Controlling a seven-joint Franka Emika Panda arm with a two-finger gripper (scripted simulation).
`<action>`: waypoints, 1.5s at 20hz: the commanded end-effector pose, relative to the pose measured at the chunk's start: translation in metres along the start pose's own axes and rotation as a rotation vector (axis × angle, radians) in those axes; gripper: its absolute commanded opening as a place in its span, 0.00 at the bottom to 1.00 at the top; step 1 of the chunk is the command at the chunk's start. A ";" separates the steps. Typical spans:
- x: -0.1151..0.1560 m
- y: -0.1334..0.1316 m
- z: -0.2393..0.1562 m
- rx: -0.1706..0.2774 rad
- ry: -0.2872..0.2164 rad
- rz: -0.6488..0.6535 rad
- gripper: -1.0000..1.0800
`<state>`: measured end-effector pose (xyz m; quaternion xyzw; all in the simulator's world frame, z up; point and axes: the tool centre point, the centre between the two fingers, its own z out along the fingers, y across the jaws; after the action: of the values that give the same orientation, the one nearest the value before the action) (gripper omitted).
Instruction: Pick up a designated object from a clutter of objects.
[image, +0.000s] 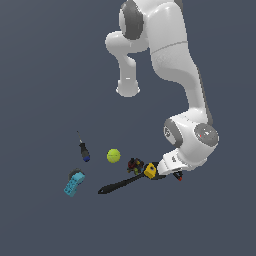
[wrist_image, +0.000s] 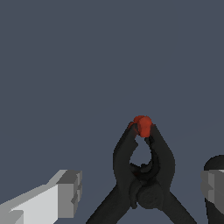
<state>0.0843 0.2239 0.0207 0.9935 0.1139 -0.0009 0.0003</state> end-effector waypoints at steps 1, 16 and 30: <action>0.001 0.000 0.006 0.000 0.002 0.000 0.96; 0.002 0.000 0.006 0.000 0.003 0.001 0.00; -0.015 0.015 -0.042 0.000 0.003 0.000 0.00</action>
<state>0.0754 0.2096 0.0532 0.9935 0.1138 0.0001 0.0002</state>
